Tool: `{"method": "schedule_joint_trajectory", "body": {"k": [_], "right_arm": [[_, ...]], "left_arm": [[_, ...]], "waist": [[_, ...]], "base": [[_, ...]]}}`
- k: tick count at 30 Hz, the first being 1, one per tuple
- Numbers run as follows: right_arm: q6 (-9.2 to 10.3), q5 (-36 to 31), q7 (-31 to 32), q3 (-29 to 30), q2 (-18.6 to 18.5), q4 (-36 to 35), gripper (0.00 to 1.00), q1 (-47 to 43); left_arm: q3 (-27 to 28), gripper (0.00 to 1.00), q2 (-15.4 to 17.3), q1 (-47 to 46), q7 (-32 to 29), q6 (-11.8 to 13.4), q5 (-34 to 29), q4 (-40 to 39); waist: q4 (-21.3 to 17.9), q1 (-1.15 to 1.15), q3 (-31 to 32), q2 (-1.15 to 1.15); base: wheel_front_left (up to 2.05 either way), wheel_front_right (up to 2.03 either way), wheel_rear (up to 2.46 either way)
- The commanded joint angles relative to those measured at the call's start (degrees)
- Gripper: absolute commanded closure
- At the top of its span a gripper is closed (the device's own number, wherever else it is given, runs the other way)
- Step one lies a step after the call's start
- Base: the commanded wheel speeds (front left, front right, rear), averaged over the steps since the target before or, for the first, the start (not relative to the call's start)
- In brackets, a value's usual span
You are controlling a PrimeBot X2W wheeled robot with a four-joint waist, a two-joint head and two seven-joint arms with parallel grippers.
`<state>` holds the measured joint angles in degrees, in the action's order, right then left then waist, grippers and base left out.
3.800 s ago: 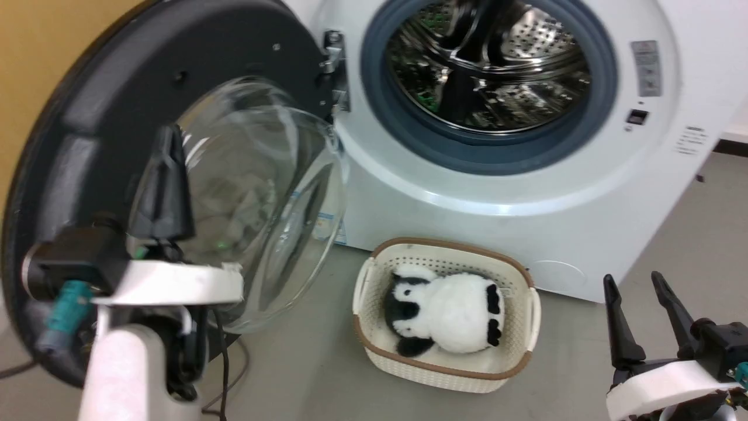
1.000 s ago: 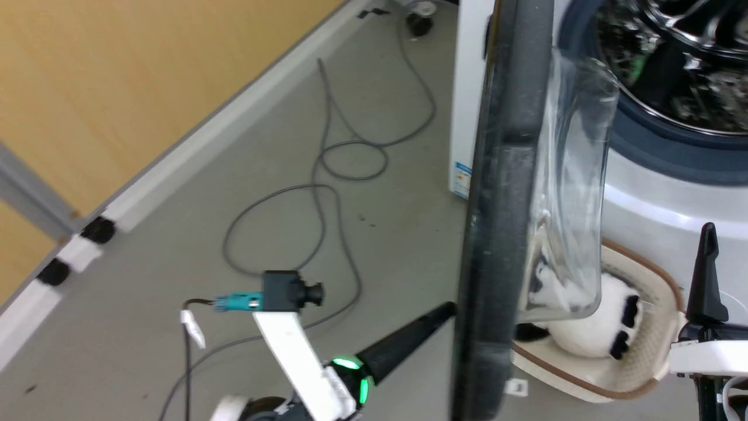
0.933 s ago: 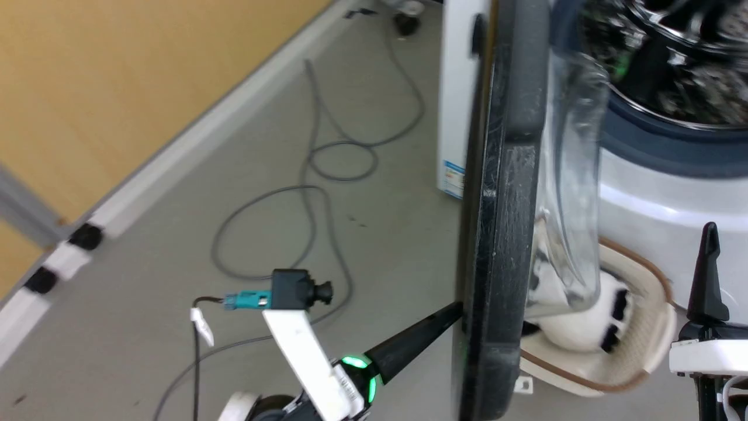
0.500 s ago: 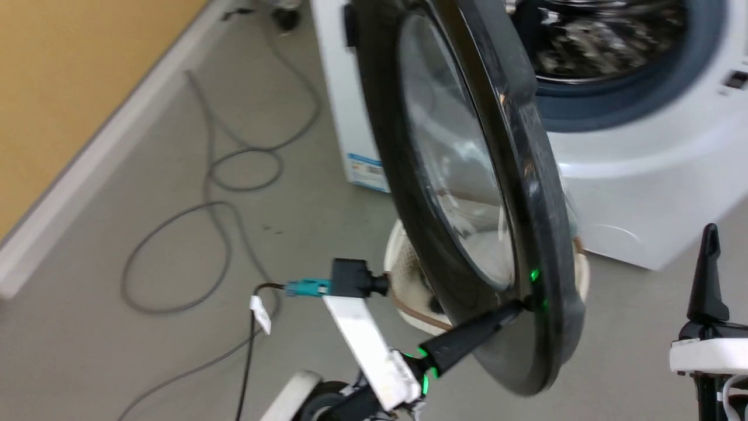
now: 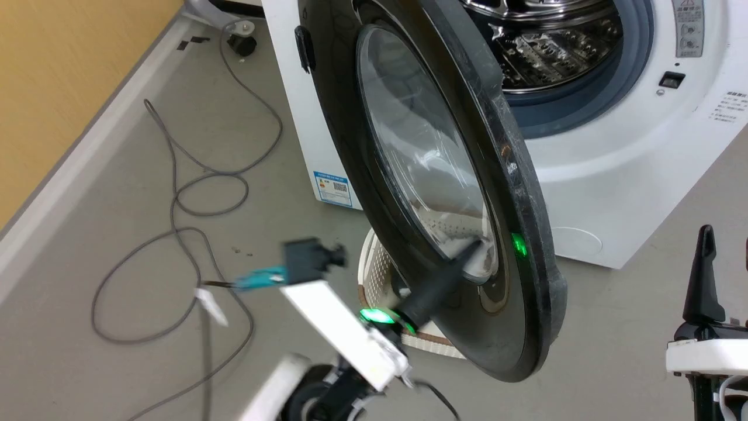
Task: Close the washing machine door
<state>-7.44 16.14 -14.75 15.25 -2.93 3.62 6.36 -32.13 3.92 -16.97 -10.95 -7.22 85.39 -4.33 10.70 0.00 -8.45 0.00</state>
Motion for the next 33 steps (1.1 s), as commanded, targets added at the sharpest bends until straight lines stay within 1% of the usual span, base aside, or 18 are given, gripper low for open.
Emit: {"method": "schedule_joint_trajectory", "body": {"k": [1,2,3,6,7,8,9,10,12,14,16,18,21,23,24,25,31,33], "right_arm": [[-0.05,0.1,-0.2,-0.2,0.1,-0.1,0.0,-0.3],[-0.05,0.0,-0.2,-0.4,0.1,-0.3,0.0,-0.5],[-0.05,0.1,-0.2,-0.4,0.1,-0.4,0.0,-0.6],[-0.05,0.3,-0.2,-0.4,0.1,-0.7,0.0,-1.0],[-0.05,0.3,-0.2,-0.4,0.1,-0.7,0.0,-1.0],[-0.05,0.4,-0.2,-0.5,0.1,-0.8,0.0,-1.2],[-0.05,0.4,-0.2,-0.5,0.1,-0.9,0.0,-1.4],[-0.05,0.5,-0.2,-0.5,0.1,-1.0,0.0,-1.5],[-0.05,0.5,-0.2,-0.5,0.1,-1.2,0.0,-1.8],[-0.05,0.6,-0.2,-0.4,0.1,-1.4,0.0,-2.0],[-0.05,0.6,-0.2,-0.4,0.1,-1.6,0.0,-2.0],[-0.05,0.5,-0.2,-0.6,0.1,-1.7,0.0,-2.0],[-0.05,0.3,-0.2,-1.4,0.1,-2.1,0.0,-1.9],[-0.05,0.1,-0.2,-1.9,0.1,-2.3,0.0,-1.9],[-0.05,-0.1,-0.2,-2.2,0.1,-2.4,0.0,-2.0],[-0.05,-0.3,-0.2,-2.4,0.1,-2.5,0.0,-2.0],[-0.05,-1.5,-0.2,-3.2,0.1,-2.0,0.0,-2.6],[-0.05,-1.8,-0.2,-3.3,0.1,-1.8,0.0,-2.7]], "left_arm": [[0.2,1.0,0.8,-1.2,1.2,-0.3,-1.2,-1.0],[0.5,1.0,3.0,-2.0,6.3,-0.3,-5.4,-2.2],[0.2,1.0,4.6,-2.7,9.2,-0.3,-8.5,-2.3],[-1.2,1.0,9.5,-4.4,19.7,-0.3,-19.6,1.3],[-1.2,1.0,9.5,-4.4,19.7,-0.3,-19.6,1.3],[-1.1,1.0,10.9,-4.7,22.5,-0.3,-23.6,3.7],[-0.7,1.0,11.6,-5.0,24.1,-0.1,-27.1,6.1],[1.1,1.0,11.5,-5.2,25.1,1.6,-30.5,8.1],[4.9,1.0,10.8,-5.6,25.8,6.0,-38.0,9.6],[10.2,1.0,9.6,-5.4,25.9,10.2,-46.7,8.0],[13.6,1.0,9.0,-4.1,25.9,14.1,-55.2,6.6],[15.3,1.0,9.2,-2.6,25.9,17.4,-62.6,6.4],[17.7,1.0,8.8,-0.4,25.9,22.1,-70.6,5.9],[18.9,1.0,8.4,1.5,25.9,24.1,-73.7,6.4],[19.2,0.46,8.1,2.6,25.9,24.5,-74.4,6.9],[19.5,0.0,7.8,3.4,25.9,24.4,-74.8,7.2],[20.3,0.0,6.3,7.5,25.9,20.9,-75.1,10.0],[21.2,0.0,5.7,8.2,25.9,20.1,-75.5,10.3]], "waist": [[0.1,0.0,0.2,0.0],[0.1,0.0,0.6,0.0],[0.2,0.0,0.9,0.0],[0.4,0.0,1.5,0.0],[0.4,0.0,1.5,0.0],[0.5,0.0,1.8,0.0],[0.5,0.0,2.0,0.0],[0.7,0.0,2.2,0.0],[0.9,0.0,2.4,0.0],[1.1,0.0,2.4,0.0],[1.2,0.0,2.4,0.0],[1.3,0.0,2.2,0.0],[1.2,0.0,2.0,0.0],[1.2,0.0,1.9,0.0],[1.2,0.0,1.9,0.0],[1.2,0.0,1.9,0.0],[1.5,0.0,2.2,0.0],[1.6,0.0,2.4,0.0]], "base": [[0.0,0.0,0.0],[0.0,0.0,0.0],[0.0,0.0,0.0],[0.0,0.0,0.0],[0.0,0.0,0.0],[0.0,0.0,0.0],[0.0,0.0,0.0],[0.0,0.0,0.0],[0.0,0.0,0.0],[0.0,0.0,0.0],[0.0,0.0,0.0],[0.0,0.0,0.0],[0.0,0.0,0.0],[0.0,0.0,0.0],[0.0,0.0,0.0],[0.0,0.0,0.0],[0.0,0.0,0.0],[0.0,0.0,0.0]]}}
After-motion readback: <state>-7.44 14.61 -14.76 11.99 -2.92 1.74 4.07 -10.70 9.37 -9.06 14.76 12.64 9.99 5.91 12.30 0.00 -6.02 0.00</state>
